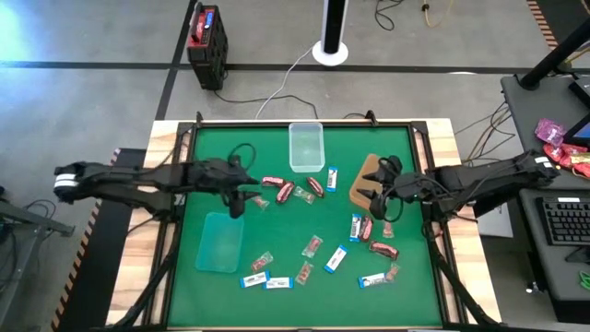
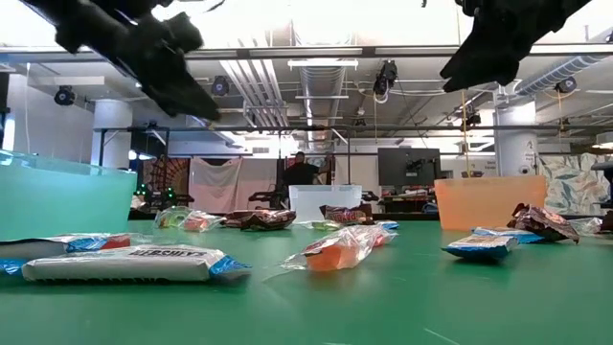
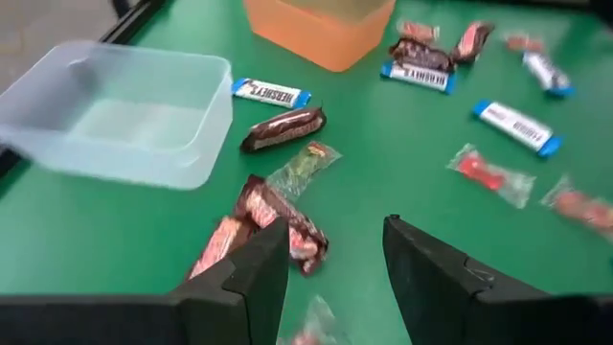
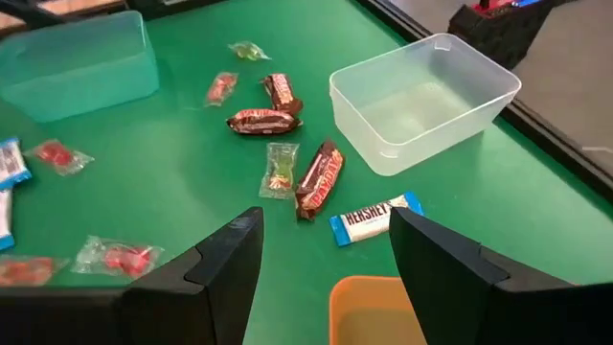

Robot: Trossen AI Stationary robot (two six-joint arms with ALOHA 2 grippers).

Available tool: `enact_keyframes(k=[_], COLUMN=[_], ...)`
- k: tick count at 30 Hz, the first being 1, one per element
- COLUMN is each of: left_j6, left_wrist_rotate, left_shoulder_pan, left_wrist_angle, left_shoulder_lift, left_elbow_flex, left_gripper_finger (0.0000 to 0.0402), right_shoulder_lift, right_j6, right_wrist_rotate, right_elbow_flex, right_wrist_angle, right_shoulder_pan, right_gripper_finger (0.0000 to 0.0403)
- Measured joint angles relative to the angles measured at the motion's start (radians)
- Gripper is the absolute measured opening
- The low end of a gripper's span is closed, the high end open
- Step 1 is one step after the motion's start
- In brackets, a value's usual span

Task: Sort candy by brand, put in halloween buckets
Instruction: Put the brown chocolate into the top transparent bin

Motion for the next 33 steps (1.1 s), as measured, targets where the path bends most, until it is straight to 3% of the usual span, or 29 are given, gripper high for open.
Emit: enact_keyframes(k=[8, 17, 28, 33], left_j6=[0.110, 0.169, 0.218, 0.214], left_wrist_rotate=[-0.038, -0.037, 0.013, 0.011], left_shoulder_pan=[0.069, 0.185, 0.206, 0.207], left_wrist_angle=[0.161, 0.163, 0.139, 0.141], left_shoulder_lift=[0.281, 0.544, 0.630, 0.621], left_elbow_flex=[0.036, 0.133, 0.146, 0.127], left_gripper_finger=[0.0168, 0.0205, 0.0201, 0.0161], right_shoulder_lift=[-0.014, -0.021, -0.019, -0.019], right_j6=[-0.038, -0.045, -0.032, -0.029], right_wrist_rotate=[0.070, 0.071, 0.070, 0.070], right_elbow_flex=[0.000, 0.000, -0.001, -0.001], right_wrist_angle=[0.007, 0.023, 0.022, 0.022], right_shoulder_pan=[-0.008, -0.024, -0.024, -0.024], right_gripper_finger=[0.0219, 0.0219, 0.0249, 0.0260])
